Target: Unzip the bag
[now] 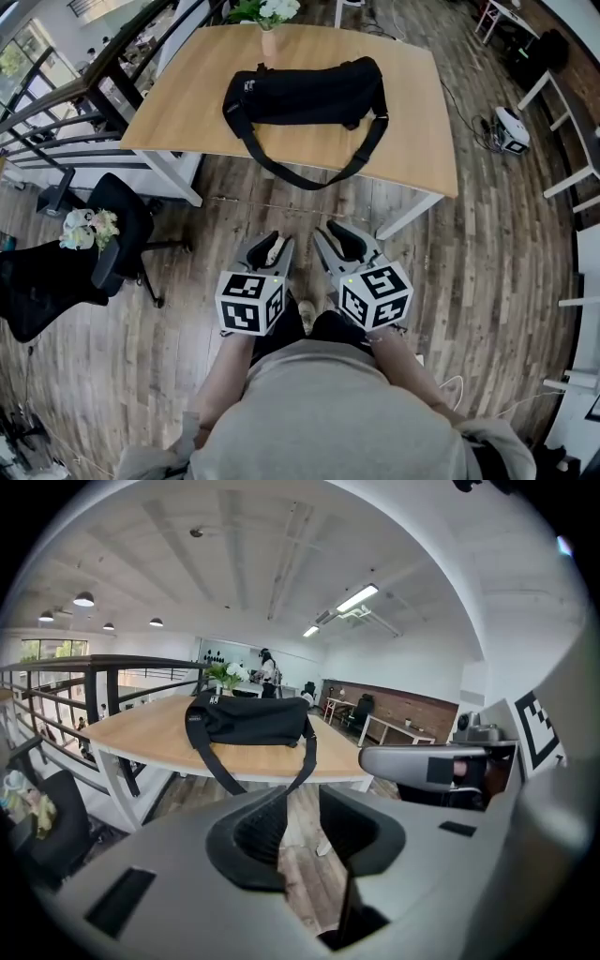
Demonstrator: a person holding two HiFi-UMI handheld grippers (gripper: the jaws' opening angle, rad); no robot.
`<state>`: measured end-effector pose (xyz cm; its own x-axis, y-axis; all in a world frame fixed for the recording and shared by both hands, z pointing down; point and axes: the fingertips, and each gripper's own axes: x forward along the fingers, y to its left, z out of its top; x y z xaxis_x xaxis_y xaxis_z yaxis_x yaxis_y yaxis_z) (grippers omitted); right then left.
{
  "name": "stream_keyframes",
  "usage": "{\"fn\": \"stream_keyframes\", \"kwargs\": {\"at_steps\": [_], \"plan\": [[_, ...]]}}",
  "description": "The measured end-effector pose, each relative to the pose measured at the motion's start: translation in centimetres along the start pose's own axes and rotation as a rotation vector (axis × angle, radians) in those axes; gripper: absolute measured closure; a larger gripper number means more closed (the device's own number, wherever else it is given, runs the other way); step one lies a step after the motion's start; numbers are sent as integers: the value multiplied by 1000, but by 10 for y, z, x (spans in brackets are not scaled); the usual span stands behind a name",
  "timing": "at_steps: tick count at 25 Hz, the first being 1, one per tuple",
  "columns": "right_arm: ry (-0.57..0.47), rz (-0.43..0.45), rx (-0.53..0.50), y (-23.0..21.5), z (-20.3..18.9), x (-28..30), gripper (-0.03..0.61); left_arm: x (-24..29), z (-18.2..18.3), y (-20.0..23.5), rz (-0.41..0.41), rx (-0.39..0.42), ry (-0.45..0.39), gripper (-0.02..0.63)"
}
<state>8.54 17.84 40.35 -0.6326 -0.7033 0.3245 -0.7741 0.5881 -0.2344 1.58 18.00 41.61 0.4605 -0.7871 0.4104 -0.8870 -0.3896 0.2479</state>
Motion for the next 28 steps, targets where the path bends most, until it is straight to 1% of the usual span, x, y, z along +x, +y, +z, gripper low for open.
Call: {"fn": "stream_keyframes", "kwargs": {"at_steps": [3,6,10,14,16,20,24,28], "plan": [[2,-12,7,-9,2,7,482,12,6,6,-7,0,5,494],[-3,-33,18,-23,11,17,483,28,21,9,-22,12,-5,494],[-11,-47,-2,-37,26,35,483,48,36,22,-25,14,-7,494],[-12,-30,26,-43,35,65,483,66,45,42,-28,15,10,494],[-15,-26,18,-45,42,82,483,76,53,57,-28,11,12,494],[-20,-39,-7,-51,61,115,485,101,81,88,-33,17,-7,494],[-31,-72,-18,-62,85,140,485,127,116,107,-72,40,-26,494],[-48,-94,-27,-69,106,173,485,146,142,130,-101,59,-34,494]]}}
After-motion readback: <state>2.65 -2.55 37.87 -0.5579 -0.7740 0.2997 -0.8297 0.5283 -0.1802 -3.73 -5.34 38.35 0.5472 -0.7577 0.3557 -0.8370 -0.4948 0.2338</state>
